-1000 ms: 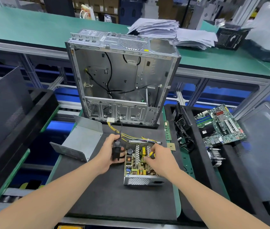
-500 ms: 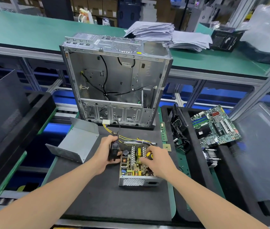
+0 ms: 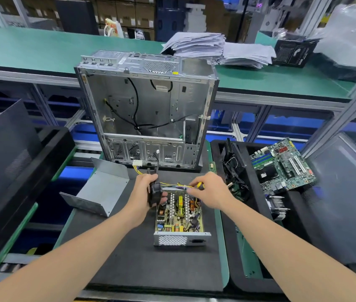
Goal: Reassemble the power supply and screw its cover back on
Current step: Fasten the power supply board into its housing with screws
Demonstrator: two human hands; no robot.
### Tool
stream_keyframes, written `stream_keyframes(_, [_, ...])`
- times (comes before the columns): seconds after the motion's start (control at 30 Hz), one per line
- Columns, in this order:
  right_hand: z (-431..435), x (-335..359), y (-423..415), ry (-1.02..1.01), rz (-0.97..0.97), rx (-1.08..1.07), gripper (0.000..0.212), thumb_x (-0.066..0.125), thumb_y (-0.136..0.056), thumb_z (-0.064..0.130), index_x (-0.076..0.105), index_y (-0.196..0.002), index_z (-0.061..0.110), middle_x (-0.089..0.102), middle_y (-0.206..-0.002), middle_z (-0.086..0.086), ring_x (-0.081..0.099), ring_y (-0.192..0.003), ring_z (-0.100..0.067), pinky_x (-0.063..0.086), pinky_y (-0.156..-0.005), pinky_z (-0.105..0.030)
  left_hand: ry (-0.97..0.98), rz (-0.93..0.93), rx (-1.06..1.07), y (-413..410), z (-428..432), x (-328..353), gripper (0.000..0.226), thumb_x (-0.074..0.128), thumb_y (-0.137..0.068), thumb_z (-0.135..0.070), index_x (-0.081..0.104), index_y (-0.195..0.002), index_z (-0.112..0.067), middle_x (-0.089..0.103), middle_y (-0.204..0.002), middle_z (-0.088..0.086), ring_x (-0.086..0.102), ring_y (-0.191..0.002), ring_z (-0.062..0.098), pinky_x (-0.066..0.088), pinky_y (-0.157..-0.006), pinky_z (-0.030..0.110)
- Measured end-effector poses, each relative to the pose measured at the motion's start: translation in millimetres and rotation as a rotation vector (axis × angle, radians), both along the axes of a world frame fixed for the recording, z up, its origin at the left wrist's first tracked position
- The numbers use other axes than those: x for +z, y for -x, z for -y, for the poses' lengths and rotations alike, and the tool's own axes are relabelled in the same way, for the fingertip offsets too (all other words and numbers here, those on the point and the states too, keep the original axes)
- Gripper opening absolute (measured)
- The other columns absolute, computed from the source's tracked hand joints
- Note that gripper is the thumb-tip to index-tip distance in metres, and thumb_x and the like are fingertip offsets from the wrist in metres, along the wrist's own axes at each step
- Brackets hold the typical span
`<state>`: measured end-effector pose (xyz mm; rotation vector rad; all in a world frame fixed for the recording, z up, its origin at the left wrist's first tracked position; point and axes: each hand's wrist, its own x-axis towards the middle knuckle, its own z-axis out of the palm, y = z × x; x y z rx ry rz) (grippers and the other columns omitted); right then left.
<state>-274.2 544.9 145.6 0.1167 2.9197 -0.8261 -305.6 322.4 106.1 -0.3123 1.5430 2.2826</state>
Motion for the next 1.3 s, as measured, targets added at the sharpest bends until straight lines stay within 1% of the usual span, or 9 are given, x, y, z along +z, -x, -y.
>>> stream_keyframes(0.3, [-3, -8, 1, 0.253, 0.080, -0.062, 0.014, 0.079, -0.091, 0.030, 0.075, -0.104, 0.030, 0.061, -0.089, 0.008, 0.055, -0.074, -0.010, 0.041, -0.062, -0.023, 0.077, -0.060, -0.126, -6, 0, 4, 0.046, 0.073, -0.075, -0.042, 0.049, -0.109, -0.021, 0.066, -0.093, 0.007, 0.074, -0.098, 0.037, 0.061, -0.084, 0.060])
stream_keyframes(0.43, [2, 7, -3, 0.317, -0.109, -0.127, 0.018, 0.073, -0.089, 0.017, 0.076, -0.102, 0.029, 0.071, -0.095, 0.004, 0.062, -0.079, -0.007, 0.046, -0.075, -0.026, 0.107, -0.149, -0.110, -7, -3, 9, 0.060, 0.087, -0.067, -0.045, 0.057, -0.116, -0.031, 0.064, -0.117, 0.011, 0.073, -0.105, 0.036, 0.063, -0.081, 0.053])
stream_keyframes(0.53, [7, 30, -2, 0.535, -0.041, 0.021, 0.021, 0.069, -0.084, 0.014, 0.077, -0.098, 0.028, 0.068, -0.075, 0.016, 0.054, -0.058, -0.001, 0.041, -0.061, -0.019, 0.296, -0.337, -0.163, -9, -5, 17, 0.071, 0.091, -0.060, -0.065, 0.057, -0.119, -0.046, 0.067, -0.121, -0.005, 0.071, -0.105, 0.015, 0.061, -0.083, 0.038])
stream_keyframes(0.67, [11, 46, -2, 0.710, -0.014, 0.061, 0.011, 0.076, -0.092, 0.031, 0.079, -0.099, 0.022, 0.064, -0.069, 0.004, 0.047, -0.051, -0.012, 0.035, -0.049, -0.023, 0.390, -0.408, -0.271, -12, -14, 27, 0.074, 0.089, -0.058, -0.070, 0.053, -0.119, -0.046, 0.069, -0.108, -0.020, 0.070, -0.098, 0.002, 0.058, -0.077, 0.021])
stream_keyframes(0.83, [-1, 43, -3, 0.699, -0.114, -0.051, 0.021, 0.076, -0.094, 0.037, 0.077, -0.087, 0.018, 0.067, -0.070, -0.015, 0.048, -0.052, -0.018, 0.038, -0.047, -0.025, 0.185, -0.201, -0.279, -7, -17, 26, 0.055, 0.079, -0.088, -0.041, 0.052, -0.133, -0.023, 0.069, -0.128, 0.011, 0.069, -0.116, 0.029, 0.053, -0.104, 0.051])
stream_keyframes(1.0, [-16, 38, -6, 0.619, -0.059, -0.090, 0.025, 0.077, -0.091, 0.045, 0.077, -0.084, 0.022, 0.074, -0.073, -0.008, 0.051, -0.048, -0.010, 0.038, -0.044, -0.019, 0.245, -0.136, -0.289, 5, -6, 24, 0.031, 0.073, -0.097, -0.026, 0.059, -0.122, -0.017, 0.070, -0.122, 0.015, 0.074, -0.103, 0.031, 0.063, -0.081, 0.050])
stream_keyframes(1.07, [-22, 37, -10, 0.590, 0.010, -0.050, 0.022, 0.075, -0.093, 0.043, 0.079, -0.086, 0.023, 0.076, -0.077, -0.006, 0.050, -0.049, -0.012, 0.037, -0.044, -0.020, 0.324, -0.156, -0.347, 8, 2, 24, 0.028, 0.078, -0.093, -0.025, 0.062, -0.114, -0.016, 0.070, -0.116, 0.013, 0.074, -0.093, 0.027, 0.060, -0.065, 0.035])
stream_keyframes(1.2, [-29, 31, -15, 0.624, 0.139, 0.043, 0.005, 0.075, -0.092, 0.022, 0.076, -0.090, 0.017, 0.078, -0.083, -0.010, 0.047, -0.052, -0.015, 0.034, -0.045, -0.023, 0.474, -0.194, -0.539, 2, 12, 23, 0.030, 0.083, -0.087, -0.025, 0.061, -0.106, -0.016, 0.076, -0.100, 0.004, 0.073, -0.082, 0.013, 0.055, -0.060, 0.026])
stream_keyframes(1.3, [-31, 25, -19, 0.590, 0.229, 0.097, 0.004, 0.075, -0.089, 0.016, 0.072, -0.089, 0.014, 0.077, -0.082, -0.012, 0.046, -0.052, -0.017, 0.034, -0.046, -0.024, 0.546, -0.225, -0.656, -8, 13, 23, 0.029, 0.083, -0.088, -0.025, 0.062, -0.106, -0.017, 0.075, -0.107, 0.005, 0.075, -0.090, 0.021, 0.057, -0.063, 0.026])
